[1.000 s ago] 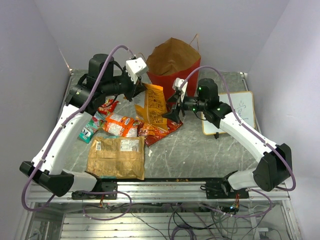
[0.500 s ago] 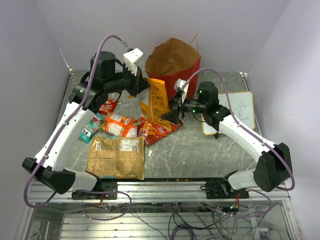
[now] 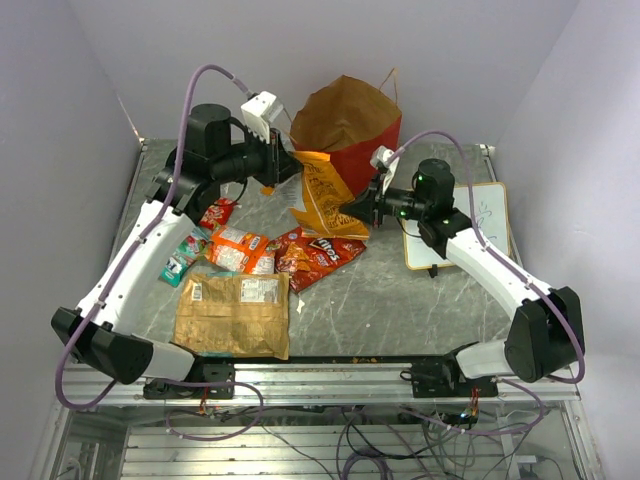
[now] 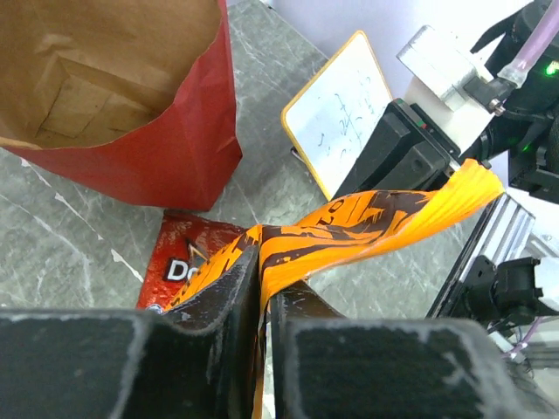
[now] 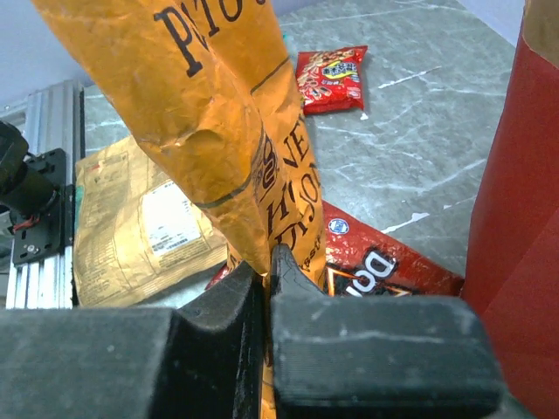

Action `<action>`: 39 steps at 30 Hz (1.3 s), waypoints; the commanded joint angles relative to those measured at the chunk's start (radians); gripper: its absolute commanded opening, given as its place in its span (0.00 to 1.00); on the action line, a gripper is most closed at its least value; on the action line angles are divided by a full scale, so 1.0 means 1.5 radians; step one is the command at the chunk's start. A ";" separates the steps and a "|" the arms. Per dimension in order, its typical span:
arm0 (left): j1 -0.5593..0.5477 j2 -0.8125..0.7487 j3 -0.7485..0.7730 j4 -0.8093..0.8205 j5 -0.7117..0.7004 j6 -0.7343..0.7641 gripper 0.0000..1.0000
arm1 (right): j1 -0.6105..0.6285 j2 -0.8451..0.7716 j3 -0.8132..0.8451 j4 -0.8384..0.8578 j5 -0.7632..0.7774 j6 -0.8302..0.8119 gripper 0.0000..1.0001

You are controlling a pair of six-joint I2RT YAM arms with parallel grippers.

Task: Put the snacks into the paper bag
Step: Place the snack in the paper bag.

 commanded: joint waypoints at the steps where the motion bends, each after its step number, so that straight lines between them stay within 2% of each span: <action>1: 0.009 -0.022 0.001 0.060 0.009 0.001 0.29 | -0.021 -0.023 0.013 -0.008 -0.040 -0.011 0.00; 8: 0.040 -0.016 -0.001 0.097 -0.048 0.056 0.64 | -0.095 -0.071 0.070 -0.129 -0.084 -0.048 0.00; 12: 0.058 -0.004 -0.001 0.141 -0.073 0.049 0.82 | -0.112 -0.102 0.109 -0.225 -0.012 -0.098 0.00; 15: 0.068 0.017 0.007 0.170 -0.088 0.051 0.90 | -0.125 -0.119 0.130 -0.249 0.047 -0.092 0.00; 21: 0.071 0.074 0.032 0.213 -0.092 0.118 0.88 | -0.154 -0.137 0.184 -0.290 0.150 -0.070 0.00; 26: 0.071 0.130 0.051 0.215 -0.008 0.234 0.86 | -0.182 -0.143 0.239 -0.343 0.220 -0.058 0.00; 32: 0.067 0.241 0.165 0.071 0.096 0.459 0.84 | -0.199 -0.152 0.291 -0.392 0.262 -0.037 0.00; 39: 0.032 0.379 0.309 -0.102 0.064 0.663 0.82 | -0.217 -0.149 0.310 -0.395 0.255 -0.021 0.00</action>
